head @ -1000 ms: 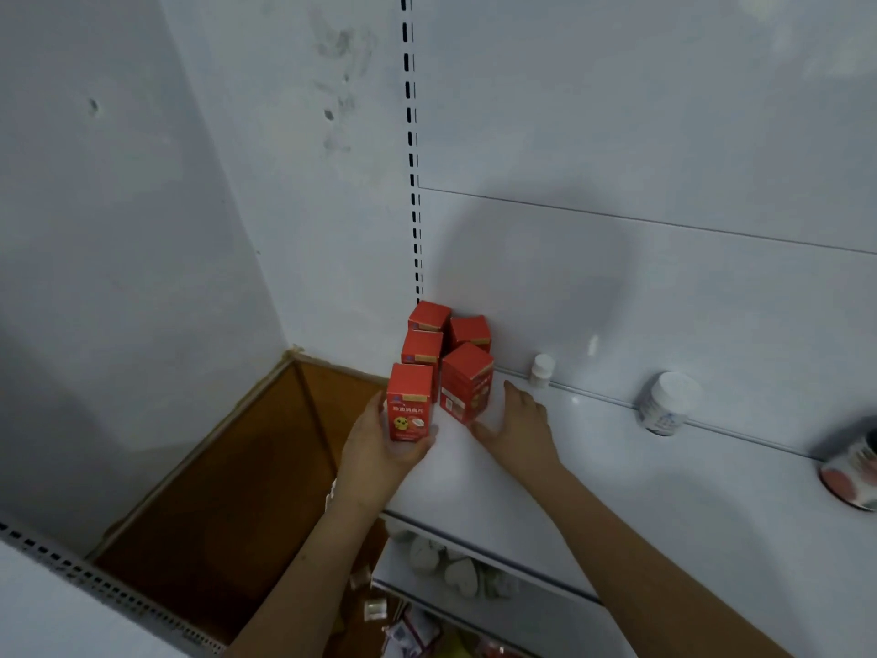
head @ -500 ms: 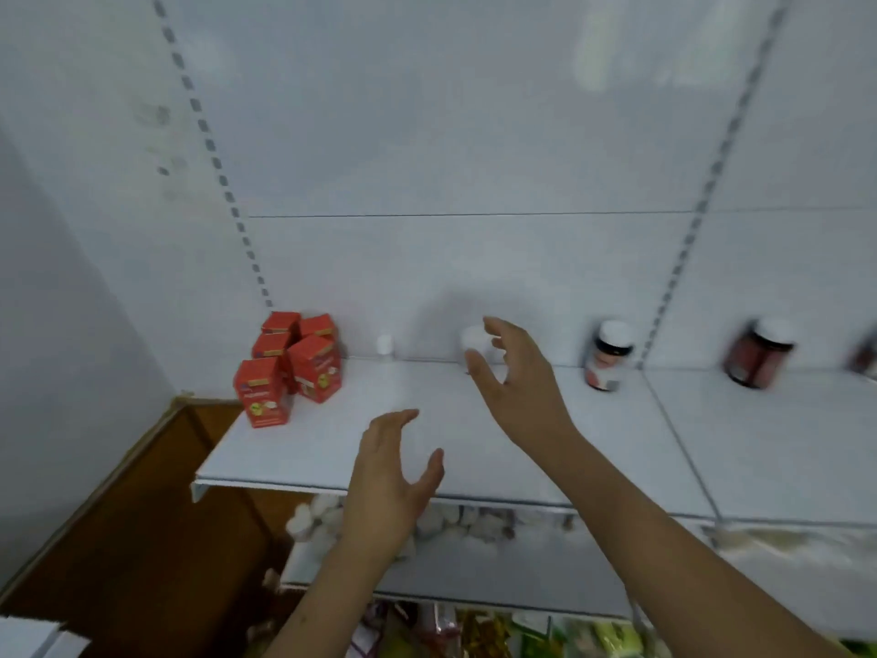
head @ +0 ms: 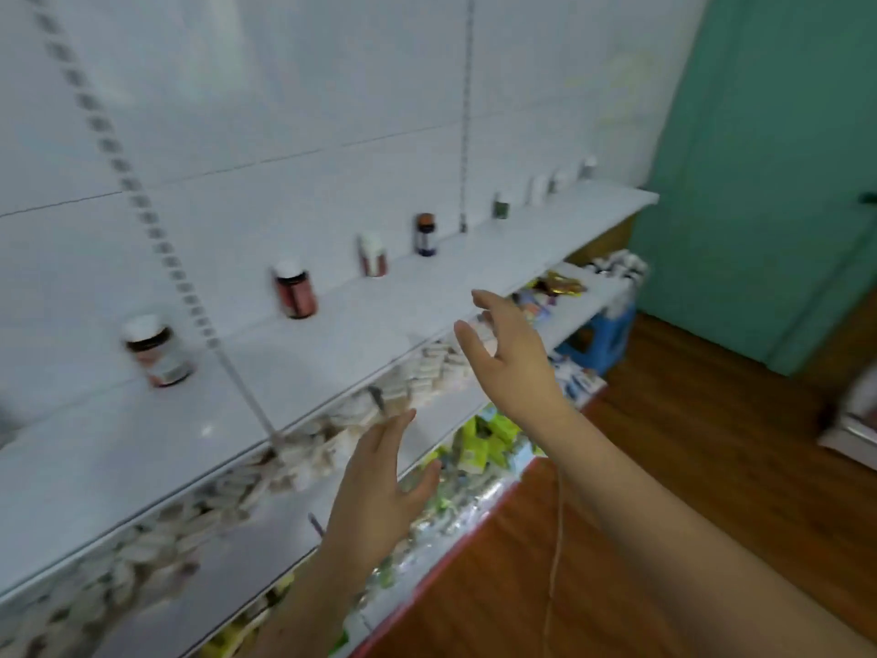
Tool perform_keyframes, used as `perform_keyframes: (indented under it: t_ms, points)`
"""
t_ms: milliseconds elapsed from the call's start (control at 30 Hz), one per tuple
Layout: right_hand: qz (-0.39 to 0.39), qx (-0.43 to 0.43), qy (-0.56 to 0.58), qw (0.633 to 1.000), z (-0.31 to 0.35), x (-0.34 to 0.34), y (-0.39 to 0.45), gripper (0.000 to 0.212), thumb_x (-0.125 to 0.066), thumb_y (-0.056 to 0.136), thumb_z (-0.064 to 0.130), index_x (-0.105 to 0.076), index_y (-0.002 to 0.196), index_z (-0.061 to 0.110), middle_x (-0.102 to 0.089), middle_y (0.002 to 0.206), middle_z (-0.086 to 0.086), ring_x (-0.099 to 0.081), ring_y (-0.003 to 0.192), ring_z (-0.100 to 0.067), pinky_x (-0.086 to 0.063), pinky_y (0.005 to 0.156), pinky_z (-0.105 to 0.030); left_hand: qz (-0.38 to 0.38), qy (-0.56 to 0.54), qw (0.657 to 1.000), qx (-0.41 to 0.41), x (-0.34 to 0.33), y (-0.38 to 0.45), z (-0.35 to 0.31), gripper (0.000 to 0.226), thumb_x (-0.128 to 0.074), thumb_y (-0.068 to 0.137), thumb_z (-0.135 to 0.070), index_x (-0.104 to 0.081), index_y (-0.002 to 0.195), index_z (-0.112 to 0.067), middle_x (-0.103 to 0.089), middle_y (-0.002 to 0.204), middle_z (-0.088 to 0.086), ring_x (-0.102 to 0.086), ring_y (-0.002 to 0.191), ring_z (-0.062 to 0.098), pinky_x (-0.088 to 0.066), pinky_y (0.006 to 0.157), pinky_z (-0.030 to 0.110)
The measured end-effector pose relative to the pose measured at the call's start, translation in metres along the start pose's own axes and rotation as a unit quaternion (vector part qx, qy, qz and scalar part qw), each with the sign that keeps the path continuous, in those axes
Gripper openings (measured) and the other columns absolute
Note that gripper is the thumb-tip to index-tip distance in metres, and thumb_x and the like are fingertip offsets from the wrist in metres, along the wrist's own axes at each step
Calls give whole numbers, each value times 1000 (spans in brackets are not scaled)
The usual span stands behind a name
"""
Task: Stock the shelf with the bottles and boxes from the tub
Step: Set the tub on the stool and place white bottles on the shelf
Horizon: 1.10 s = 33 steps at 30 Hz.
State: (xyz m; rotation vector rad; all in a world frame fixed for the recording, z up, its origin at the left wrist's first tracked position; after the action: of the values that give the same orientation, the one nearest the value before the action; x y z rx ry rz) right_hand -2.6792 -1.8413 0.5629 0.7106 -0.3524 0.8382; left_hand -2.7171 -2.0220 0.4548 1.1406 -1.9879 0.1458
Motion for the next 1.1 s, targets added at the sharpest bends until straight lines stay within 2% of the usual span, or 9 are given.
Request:
perform_keyframes:
  t_ms: [133, 167, 267, 367, 567, 633, 733, 967, 1100]
  points:
    - [-73, -64, -32, 995, -76, 88, -2, 54, -50, 99, 43, -43, 145, 16, -49, 144, -1, -45, 131, -15, -40, 107, -35, 87, -20, 994, -64, -82, 37, -55, 60, -58, 90, -51, -37, 144, -35, -37, 138, -23, -28, 124, -13, -20, 100, 0]
    - [-88, -79, -43, 992, -94, 106, -3, 53, -51, 99, 42, -43, 145, 16, -49, 143, -1, -46, 130, -15, -40, 107, -34, 106, -23, 991, -77, -102, 47, -66, 59, -58, 90, -51, -38, 143, -33, -39, 137, -22, -30, 123, -12, -24, 101, 1]
    - [-115, -128, -81, 982, -151, 152, 0, 54, -49, 100, 42, -42, 145, 15, -50, 142, 0, -46, 129, -14, -38, 103, -28, 148, -36, 983, -102, -162, 81, -94, 63, -51, 85, -60, -43, 140, -31, -47, 135, -17, -39, 125, -2, -37, 105, 20]
    - [-133, -152, -102, 974, -201, 188, 23, 49, -52, 100, 37, -45, 143, 15, -49, 132, 12, -46, 123, -8, -36, 99, -22, 183, -65, 974, -115, -219, 123, -120, 61, -54, 87, -57, -41, 141, -33, -47, 135, -17, -41, 125, 0, -39, 103, 23]
    - [-130, -179, -170, 960, -284, 253, 118, 59, -47, 98, 49, -39, 147, 16, -46, 148, 0, -42, 135, -15, -37, 111, -35, 217, -90, 963, -131, -312, 244, -167, 78, -42, 81, -73, -33, 147, -33, -43, 143, -9, -39, 134, 10, -43, 106, 41]
    - [-124, -186, -187, 956, -302, 275, 150, 62, -45, 98, 53, -35, 149, 19, -42, 151, 2, -38, 138, -14, -34, 113, -33, 220, -95, 962, -131, -334, 282, -188, 76, -46, 83, -69, -31, 148, -32, -42, 144, -8, -39, 134, 11, -41, 108, 41]
    - [-141, -197, -207, 948, -331, 311, 183, 64, -44, 98, 57, -31, 151, 24, -40, 152, 4, -36, 140, -13, -34, 114, -36, 236, -96, 956, -146, -369, 326, -216, 69, -54, 91, -55, -27, 149, -31, -38, 146, -10, -36, 135, 9, -37, 111, 31]
    - [-170, -239, -214, 932, -414, 369, 214, 66, -43, 96, 58, -32, 151, 23, -40, 152, 4, -37, 139, -13, -36, 113, -38, 281, -86, 942, -159, -448, 394, -249, 69, -51, 90, -61, -24, 149, -36, -36, 147, -11, -37, 136, 10, -40, 110, 40]
    - [-183, -248, -195, 931, -470, 394, 242, 66, -44, 96, 58, -33, 151, 23, -41, 151, 5, -38, 138, -13, -38, 113, -39, 291, -83, 942, -145, -496, 437, -258, 72, -50, 87, -63, -27, 148, -34, -39, 145, -8, -44, 131, 11, -46, 105, 41]
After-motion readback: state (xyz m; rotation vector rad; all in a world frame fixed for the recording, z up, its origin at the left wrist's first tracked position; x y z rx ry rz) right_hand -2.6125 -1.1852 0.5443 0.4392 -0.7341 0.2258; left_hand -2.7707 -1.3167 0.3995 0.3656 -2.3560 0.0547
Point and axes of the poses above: each hand's wrist, its own y-axis towards the middle knuckle, its own x-axis out of the back of the hand, z = x × y, the point moved 9 cm from there along y, towards the middle knuckle
